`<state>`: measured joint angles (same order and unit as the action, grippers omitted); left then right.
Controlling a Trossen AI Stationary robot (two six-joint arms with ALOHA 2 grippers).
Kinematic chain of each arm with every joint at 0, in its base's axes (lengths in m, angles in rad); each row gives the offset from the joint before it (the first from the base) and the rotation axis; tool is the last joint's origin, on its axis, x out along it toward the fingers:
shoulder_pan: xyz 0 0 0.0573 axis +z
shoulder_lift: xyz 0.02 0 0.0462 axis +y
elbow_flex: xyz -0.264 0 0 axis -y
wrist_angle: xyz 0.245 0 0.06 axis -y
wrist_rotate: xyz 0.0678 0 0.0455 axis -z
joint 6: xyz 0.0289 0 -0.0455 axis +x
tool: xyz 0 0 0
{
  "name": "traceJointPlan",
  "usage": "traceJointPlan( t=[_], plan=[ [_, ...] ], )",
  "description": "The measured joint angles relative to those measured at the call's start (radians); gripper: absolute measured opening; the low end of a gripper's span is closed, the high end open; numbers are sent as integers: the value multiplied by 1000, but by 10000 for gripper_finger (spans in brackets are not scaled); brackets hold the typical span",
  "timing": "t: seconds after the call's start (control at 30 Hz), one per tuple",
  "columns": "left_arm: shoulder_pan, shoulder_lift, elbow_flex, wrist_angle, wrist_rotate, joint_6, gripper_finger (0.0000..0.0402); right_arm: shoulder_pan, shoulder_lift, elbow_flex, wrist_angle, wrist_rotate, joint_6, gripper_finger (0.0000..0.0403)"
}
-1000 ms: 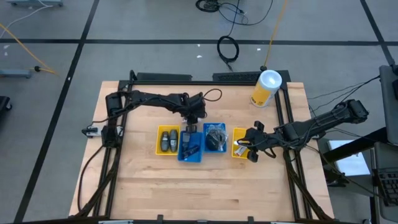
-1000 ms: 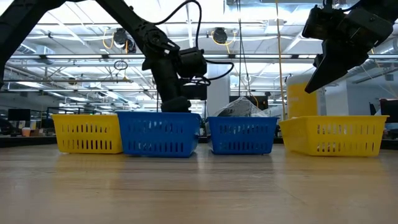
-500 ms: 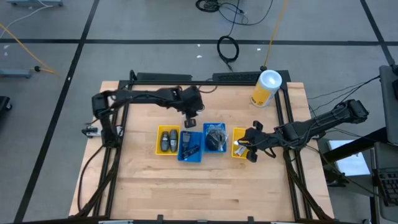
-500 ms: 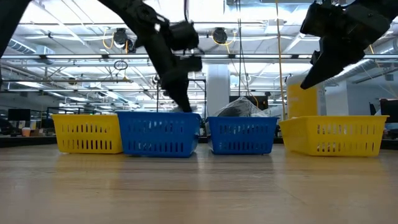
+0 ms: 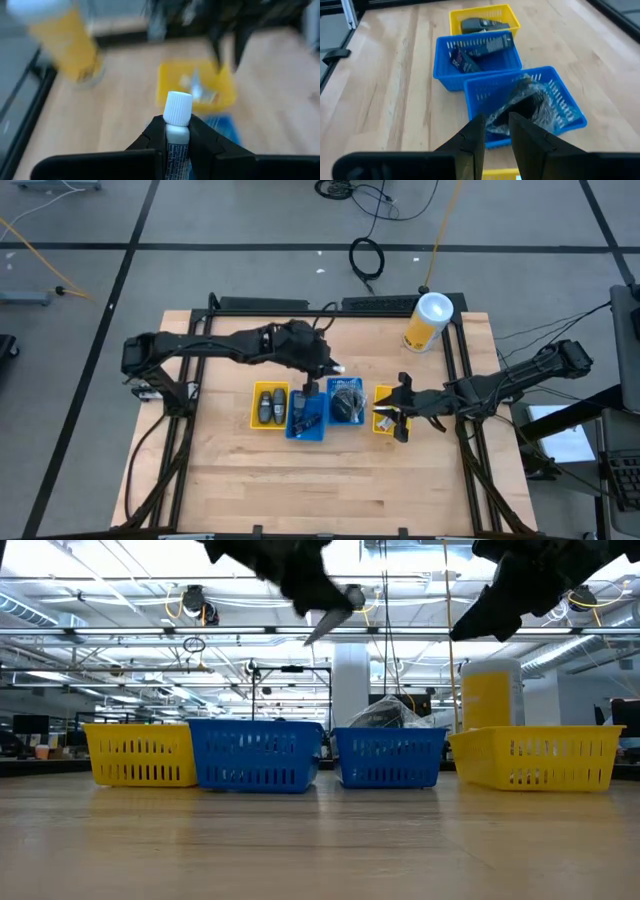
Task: Pick & Place Travel size toiletries
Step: Put the toothpaste into the right yellow bin
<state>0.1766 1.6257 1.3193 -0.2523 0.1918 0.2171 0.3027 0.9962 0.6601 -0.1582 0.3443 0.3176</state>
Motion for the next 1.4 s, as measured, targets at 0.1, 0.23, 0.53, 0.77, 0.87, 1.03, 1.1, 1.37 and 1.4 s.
traceJointPlan(
  t=[0.1, 0.23, 0.53, 0.77, 0.87, 1.03, 1.1, 1.37, 1.4],
  plan=[
    [-33, 0, 0, 85, 51, -1, 41, 0, 0, 0, 19, -1, -21, 77],
    [-75, 10, 0, 188, 107, -11, 41, 0, 0, 0, 7, -1, -24, 77],
    [-167, 11, 0, 353, 122, 1, 41, 0, 0, 0, 81, -5, -76, 77],
    [-212, 71, 0, 485, 126, 8, 42, 0, 0, 0, 256, -10, -205, 85],
    [-218, 97, 0, 550, 192, 1, 42, 0, 0, 0, 289, -37, -257, 98],
    [-218, 122, 0, 639, 305, -20, 42, 0, 0, 0, 335, -111, -325, 134],
    [-218, 125, 0, 651, 338, -18, 42, 0, 0, 0, 356, -136, -341, 148],
    [-225, 142, 0, 740, 404, -14, 42, 0, 20, 0, 467, -166, -401, 180],
    [-227, 144, 0, 741, 409, -16, 42, -1, 27, 0, 485, -166, -411, 181]
  ],
)
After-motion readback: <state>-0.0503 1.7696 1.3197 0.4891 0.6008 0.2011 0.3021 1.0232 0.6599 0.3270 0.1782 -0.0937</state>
